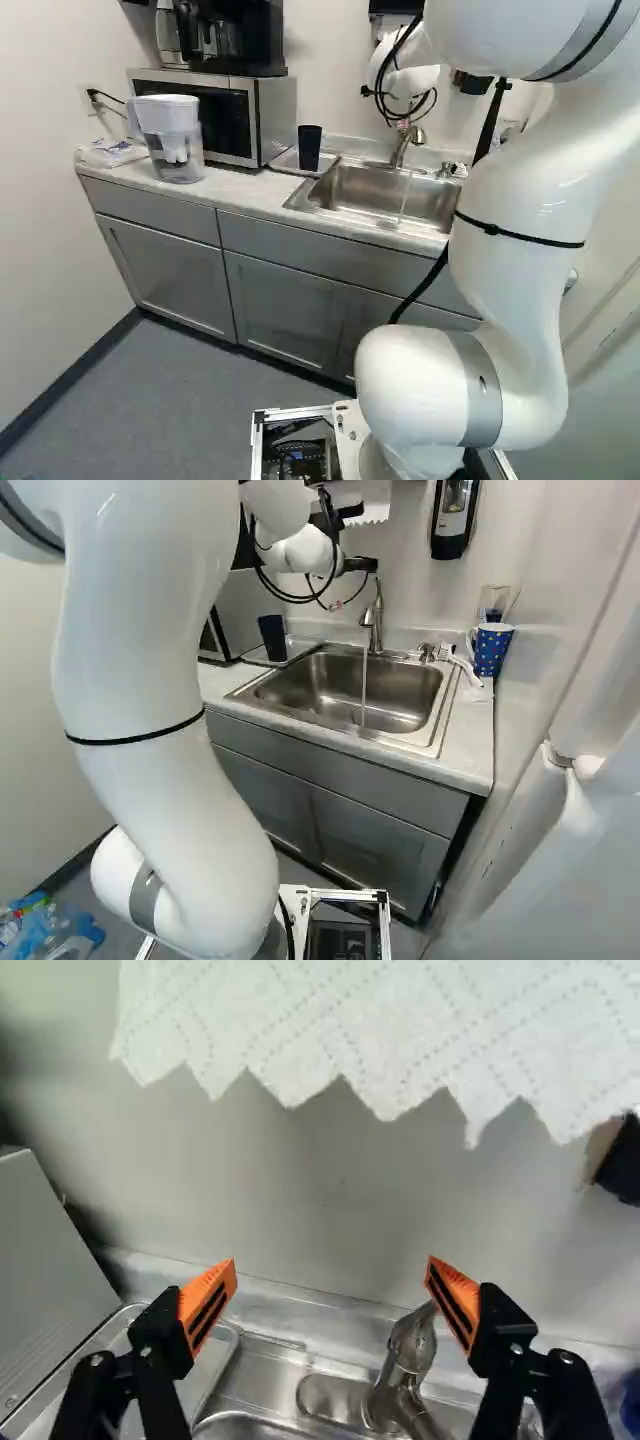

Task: Rinse the cup and place it in the tray

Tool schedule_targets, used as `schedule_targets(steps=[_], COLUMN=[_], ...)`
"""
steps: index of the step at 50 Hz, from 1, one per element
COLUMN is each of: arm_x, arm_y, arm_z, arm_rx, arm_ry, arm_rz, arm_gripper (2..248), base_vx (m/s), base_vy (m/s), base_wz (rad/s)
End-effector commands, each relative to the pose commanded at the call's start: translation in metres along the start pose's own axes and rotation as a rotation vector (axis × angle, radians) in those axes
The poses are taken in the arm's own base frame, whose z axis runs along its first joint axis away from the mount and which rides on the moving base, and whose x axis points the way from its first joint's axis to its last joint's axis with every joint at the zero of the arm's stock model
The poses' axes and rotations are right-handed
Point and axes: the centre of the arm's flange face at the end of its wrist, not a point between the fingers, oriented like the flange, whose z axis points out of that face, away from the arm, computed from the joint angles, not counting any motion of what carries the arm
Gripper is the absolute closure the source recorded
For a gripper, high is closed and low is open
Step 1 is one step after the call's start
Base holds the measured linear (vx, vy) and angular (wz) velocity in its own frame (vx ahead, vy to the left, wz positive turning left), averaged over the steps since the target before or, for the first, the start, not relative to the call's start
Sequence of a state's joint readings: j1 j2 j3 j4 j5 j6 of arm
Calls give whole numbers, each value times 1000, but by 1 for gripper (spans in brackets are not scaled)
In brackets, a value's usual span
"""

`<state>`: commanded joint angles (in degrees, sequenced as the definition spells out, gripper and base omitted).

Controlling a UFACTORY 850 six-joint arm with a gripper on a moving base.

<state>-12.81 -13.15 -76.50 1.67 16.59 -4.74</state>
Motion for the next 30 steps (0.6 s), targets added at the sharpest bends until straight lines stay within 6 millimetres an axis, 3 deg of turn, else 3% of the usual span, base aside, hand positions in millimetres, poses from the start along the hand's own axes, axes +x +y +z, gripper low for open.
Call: schedule_targets(steps=[13, 30], arm_x=[0, 0], arm_y=[14, 15], arm_z=[6, 9], arm_rx=[-22, -24], arm_ry=[1, 1], arm_rz=[4, 4], arm_gripper=[3, 3], base_vx=[0, 0], base_vy=[0, 0], base_wz=[0, 0])
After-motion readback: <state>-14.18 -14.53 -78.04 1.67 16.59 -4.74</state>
